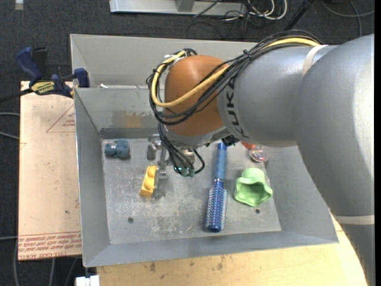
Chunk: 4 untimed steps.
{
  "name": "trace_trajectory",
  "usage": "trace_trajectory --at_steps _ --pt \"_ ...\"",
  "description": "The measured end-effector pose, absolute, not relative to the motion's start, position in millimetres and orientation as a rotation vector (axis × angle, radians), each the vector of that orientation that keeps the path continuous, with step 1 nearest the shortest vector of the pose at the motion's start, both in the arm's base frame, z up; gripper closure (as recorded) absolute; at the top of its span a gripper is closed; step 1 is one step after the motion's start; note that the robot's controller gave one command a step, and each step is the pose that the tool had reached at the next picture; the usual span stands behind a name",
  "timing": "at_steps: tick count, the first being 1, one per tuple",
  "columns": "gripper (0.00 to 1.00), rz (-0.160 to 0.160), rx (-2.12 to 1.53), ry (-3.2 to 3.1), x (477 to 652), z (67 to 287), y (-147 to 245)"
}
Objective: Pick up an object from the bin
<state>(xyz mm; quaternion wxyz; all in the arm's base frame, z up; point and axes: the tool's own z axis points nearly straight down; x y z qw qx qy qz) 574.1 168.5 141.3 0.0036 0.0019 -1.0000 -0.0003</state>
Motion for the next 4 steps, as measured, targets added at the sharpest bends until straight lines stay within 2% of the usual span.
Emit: trace_trajectory --at_steps 1,2,3,4 --pt "0.0 -0.001 0.301 -3.125 593.2 68.0 157.6" --pt "1.0 -0.003 0.301 -3.128 594.4 70.3 157.9" --pt "0.0 -0.003 0.301 -3.128 594.3 70.0 158.0" --pt "0.0 -0.003 0.422 -3.11 539.6 69.6 189.5"
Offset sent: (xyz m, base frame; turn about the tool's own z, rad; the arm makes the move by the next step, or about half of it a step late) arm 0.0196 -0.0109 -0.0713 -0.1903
